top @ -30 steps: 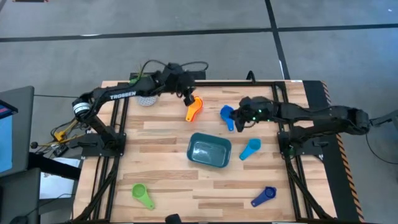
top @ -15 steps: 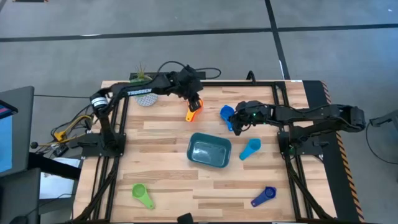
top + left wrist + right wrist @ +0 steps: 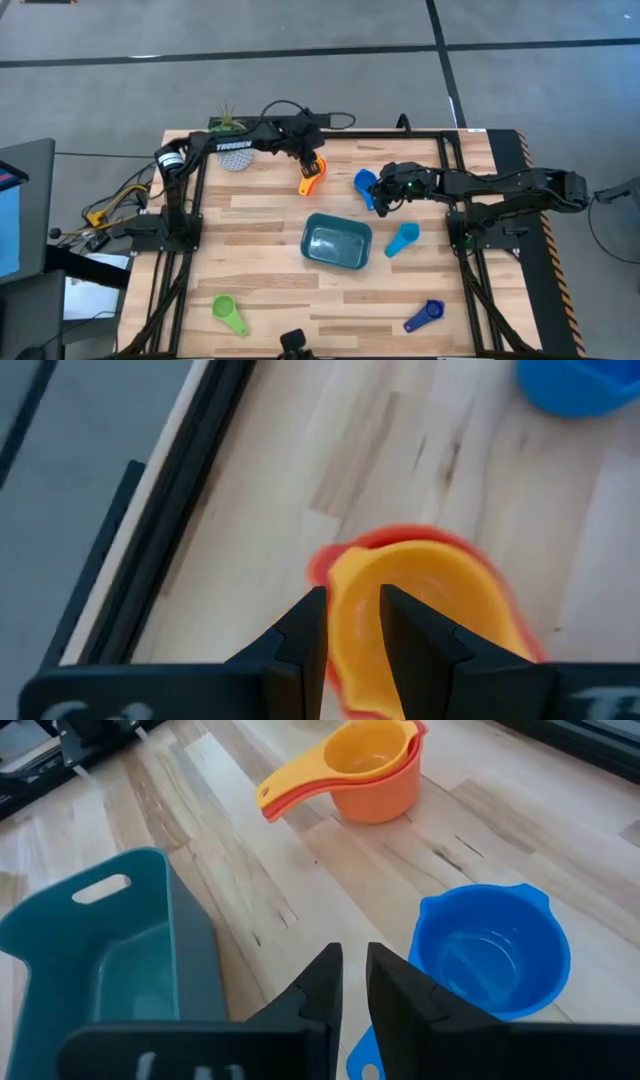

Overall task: Nest measuring cups in basket
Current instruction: Stack the blue measuring cup on top of the red measuring cup

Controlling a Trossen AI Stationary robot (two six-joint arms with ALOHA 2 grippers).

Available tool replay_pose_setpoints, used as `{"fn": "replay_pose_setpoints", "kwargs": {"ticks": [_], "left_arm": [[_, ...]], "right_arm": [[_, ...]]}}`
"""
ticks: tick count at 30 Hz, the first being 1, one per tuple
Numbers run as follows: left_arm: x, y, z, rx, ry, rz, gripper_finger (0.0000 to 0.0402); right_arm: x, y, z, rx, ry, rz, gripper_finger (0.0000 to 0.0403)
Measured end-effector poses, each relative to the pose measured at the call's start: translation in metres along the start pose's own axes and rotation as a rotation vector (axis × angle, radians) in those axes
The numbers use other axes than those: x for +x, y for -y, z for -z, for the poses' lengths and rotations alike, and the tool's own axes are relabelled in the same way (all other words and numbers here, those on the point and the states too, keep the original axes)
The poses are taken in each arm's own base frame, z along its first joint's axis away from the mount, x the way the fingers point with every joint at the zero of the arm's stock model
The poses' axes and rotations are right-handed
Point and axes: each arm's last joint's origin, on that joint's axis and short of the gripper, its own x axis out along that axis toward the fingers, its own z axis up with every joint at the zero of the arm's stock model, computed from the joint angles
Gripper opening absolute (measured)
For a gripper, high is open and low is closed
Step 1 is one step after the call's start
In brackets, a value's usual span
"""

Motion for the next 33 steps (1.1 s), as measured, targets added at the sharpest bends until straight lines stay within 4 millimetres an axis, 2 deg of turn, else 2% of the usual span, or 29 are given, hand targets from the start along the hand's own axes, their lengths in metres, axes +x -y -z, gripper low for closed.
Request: {"fn": "replay_pose_setpoints", "kwargs": {"ticks": [5,23,26,31,33], "left_arm": [[0.011,-0.012,0.009,0.003,-0.032,0.073,0.0084],[0.028,-0.013,0.015,0.052,-0.055,0.07,0.0083],[0.029,-0.013,0.015,0.053,-0.054,0.069,0.0067],[0.029,-0.013,0.015,0.047,-0.046,0.066,0.0013],[0.028,-0.013,0.013,0.042,-0.047,0.065,0.0008]], "right_arm": [[0.0,0.0,0.0,0.0,0.001,-0.001,0.0072],[0.0,-0.001,0.0,-0.003,0.0,-0.006,0.0072],[0.0,-0.001,0.0,-0.003,0.0,-0.005,0.0072],[0.0,-0.001,0.001,-0.003,-0.001,-0.005,0.0072],[0.0,-0.001,0.001,-0.002,-0.001,-0.005,0.0072]]}}
